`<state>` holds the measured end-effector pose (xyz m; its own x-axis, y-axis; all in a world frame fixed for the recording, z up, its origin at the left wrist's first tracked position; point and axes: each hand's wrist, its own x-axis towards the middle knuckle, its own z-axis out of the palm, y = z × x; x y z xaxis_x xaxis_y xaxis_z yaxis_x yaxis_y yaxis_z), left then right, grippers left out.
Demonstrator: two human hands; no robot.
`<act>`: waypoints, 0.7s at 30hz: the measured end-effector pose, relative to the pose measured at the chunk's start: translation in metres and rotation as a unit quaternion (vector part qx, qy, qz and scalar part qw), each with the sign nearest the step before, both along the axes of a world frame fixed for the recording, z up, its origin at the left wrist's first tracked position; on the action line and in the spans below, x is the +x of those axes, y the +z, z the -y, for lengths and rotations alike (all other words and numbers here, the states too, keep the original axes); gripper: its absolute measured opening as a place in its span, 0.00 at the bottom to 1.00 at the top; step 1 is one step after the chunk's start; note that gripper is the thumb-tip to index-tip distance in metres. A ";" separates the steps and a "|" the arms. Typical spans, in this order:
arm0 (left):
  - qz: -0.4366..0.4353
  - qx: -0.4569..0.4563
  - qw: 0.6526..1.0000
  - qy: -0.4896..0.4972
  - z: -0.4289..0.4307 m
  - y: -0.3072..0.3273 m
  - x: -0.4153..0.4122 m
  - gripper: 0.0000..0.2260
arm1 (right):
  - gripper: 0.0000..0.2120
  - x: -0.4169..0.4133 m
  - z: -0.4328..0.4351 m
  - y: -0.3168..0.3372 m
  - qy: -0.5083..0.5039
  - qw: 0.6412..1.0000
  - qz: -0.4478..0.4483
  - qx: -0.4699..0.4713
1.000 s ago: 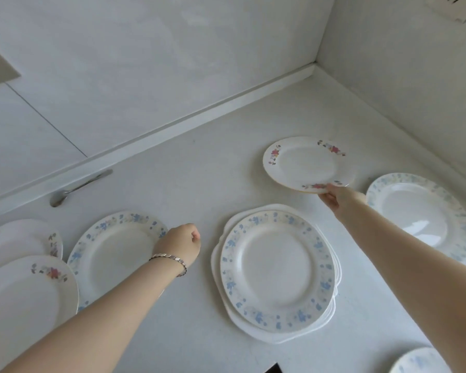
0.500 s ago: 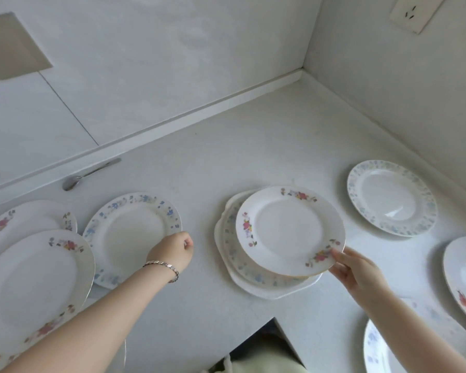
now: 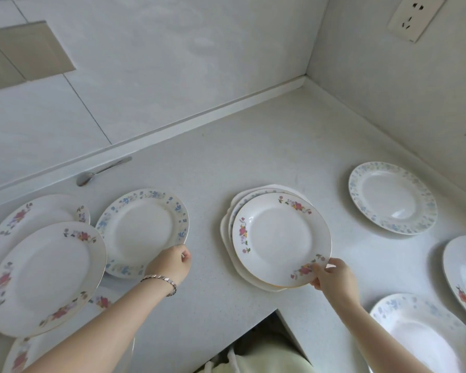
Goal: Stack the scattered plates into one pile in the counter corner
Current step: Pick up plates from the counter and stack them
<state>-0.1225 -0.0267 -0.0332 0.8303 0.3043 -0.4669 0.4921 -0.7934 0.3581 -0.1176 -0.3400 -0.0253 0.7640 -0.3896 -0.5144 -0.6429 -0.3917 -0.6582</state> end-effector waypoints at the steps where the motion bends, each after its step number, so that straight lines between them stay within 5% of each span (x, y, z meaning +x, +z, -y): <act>1: -0.002 0.003 1.000 0.000 0.000 -0.001 -0.002 0.13 | 0.15 0.001 -0.002 0.000 0.010 1.000 -0.006 -0.015; 9: -0.011 -0.010 1.000 0.027 -0.008 -0.006 -0.008 0.12 | 0.19 0.017 -0.009 -0.002 0.065 0.992 -0.067 -0.087; 14: -0.021 -0.063 0.986 0.150 -0.014 -0.020 -0.013 0.10 | 0.24 0.023 -0.019 0.015 0.180 0.953 -0.066 -0.235; 16: 0.006 -0.155 0.930 0.332 -0.019 -0.029 -0.018 0.09 | 0.22 0.028 -0.032 0.024 0.231 0.941 -0.047 -0.245; 19: 0.036 -0.280 0.749 0.600 -0.033 -0.024 -0.025 0.08 | 0.15 0.034 -0.055 0.025 0.294 0.932 -0.034 -0.211; 21: 0.060 -0.311 0.676 0.665 -0.051 -0.019 -0.028 0.05 | 0.13 0.036 -0.071 0.024 0.335 0.921 -0.023 -0.198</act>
<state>-0.1507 0.0241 -0.0520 0.0580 0.5946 -0.8019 0.5591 0.6461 0.5196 -0.0813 -0.2686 -0.0014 0.8822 -0.0025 -0.4708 -0.1933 -0.9138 -0.3573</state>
